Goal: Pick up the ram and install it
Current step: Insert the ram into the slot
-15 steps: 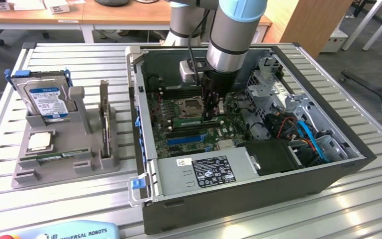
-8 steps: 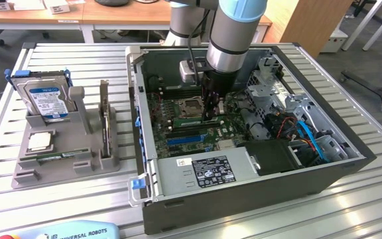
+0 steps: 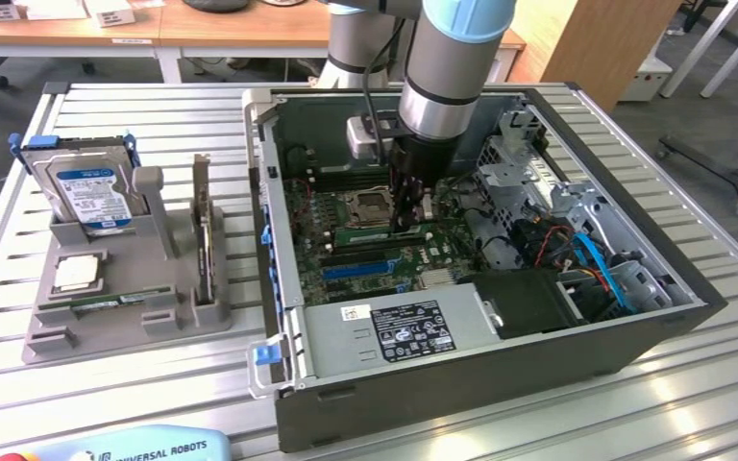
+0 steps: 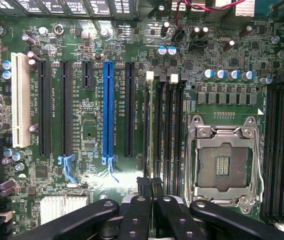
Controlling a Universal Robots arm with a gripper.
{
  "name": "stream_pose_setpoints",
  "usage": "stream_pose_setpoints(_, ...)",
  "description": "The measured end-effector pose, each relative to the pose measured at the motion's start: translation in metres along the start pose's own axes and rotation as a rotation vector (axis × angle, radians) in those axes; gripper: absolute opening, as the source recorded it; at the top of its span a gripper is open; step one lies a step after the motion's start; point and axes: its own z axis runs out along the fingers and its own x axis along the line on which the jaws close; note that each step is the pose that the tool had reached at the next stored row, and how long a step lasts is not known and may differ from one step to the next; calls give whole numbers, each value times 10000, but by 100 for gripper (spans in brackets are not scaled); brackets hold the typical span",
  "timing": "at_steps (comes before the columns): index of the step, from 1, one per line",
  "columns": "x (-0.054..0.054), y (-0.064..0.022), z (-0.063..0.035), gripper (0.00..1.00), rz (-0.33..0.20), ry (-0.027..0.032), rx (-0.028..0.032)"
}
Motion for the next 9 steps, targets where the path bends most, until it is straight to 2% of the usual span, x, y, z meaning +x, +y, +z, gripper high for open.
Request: stream_pose_setpoints(9, 1, 0, 35, 12, 1, -1, 0)
